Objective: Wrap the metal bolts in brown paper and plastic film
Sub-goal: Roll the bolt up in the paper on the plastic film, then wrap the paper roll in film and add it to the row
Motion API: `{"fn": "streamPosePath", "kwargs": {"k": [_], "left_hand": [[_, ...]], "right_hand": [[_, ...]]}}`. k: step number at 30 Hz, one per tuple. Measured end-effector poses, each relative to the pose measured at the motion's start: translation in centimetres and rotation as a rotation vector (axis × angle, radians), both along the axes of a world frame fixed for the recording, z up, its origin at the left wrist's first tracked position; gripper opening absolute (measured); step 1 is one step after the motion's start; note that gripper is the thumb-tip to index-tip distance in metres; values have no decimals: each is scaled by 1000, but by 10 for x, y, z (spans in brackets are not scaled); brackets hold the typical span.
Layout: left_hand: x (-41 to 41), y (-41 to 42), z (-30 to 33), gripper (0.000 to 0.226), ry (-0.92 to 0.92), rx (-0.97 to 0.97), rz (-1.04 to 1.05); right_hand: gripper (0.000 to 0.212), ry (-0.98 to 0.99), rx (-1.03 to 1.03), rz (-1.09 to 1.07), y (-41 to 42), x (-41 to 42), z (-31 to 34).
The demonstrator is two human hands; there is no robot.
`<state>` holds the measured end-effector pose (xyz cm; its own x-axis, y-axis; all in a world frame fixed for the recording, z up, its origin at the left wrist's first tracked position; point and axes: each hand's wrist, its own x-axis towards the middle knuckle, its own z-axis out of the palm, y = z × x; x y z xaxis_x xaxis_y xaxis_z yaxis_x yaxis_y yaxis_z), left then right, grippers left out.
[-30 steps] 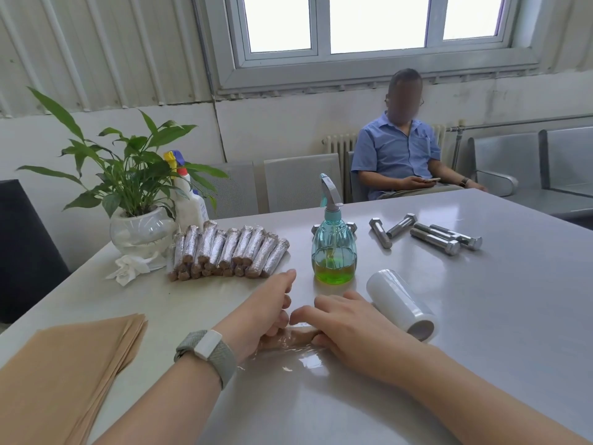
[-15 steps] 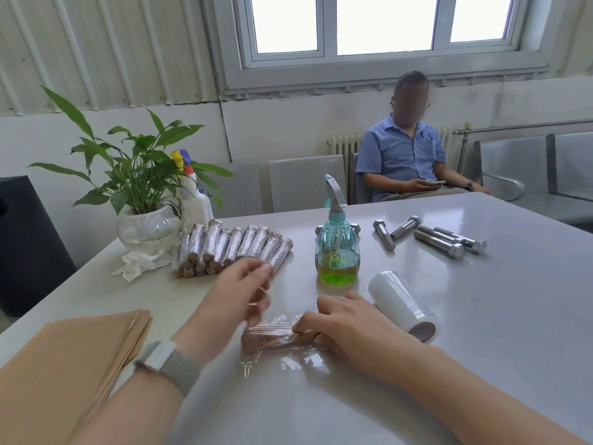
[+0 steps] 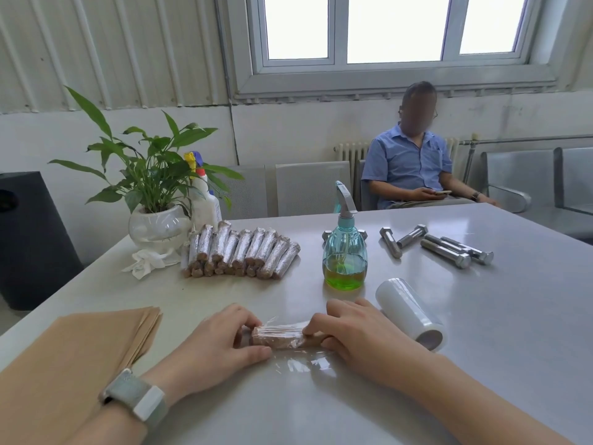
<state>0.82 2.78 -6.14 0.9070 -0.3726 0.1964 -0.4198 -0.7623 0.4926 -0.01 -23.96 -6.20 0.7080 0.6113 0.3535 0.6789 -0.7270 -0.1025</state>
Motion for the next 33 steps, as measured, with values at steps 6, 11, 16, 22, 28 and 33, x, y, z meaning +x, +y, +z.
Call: {"fn": "streamPosePath", "kwargs": {"k": [6,11,16,22,28,33], "left_hand": [[-3,-19,17,39,197,-509,-14],[2,-56,22,40,136,-718,-151],[9,-109,16,29,118,-994,-52],[22,-144,13,39,222,-1219,101],[22,-166,6,19,258,-1144,16],[25,-168,7,19,240,-1030,32]], "right_hand": [[12,-1,-12,-47,-1,-7,2],[31,4,-57,-194,3,-14,1],[22,3,-40,-269,7,-23,1],[62,-261,-154,-320,14,-33,2],[13,-78,-188,-374,-1,-45,19],[32,-108,408,-581,-57,-34,66]]}}
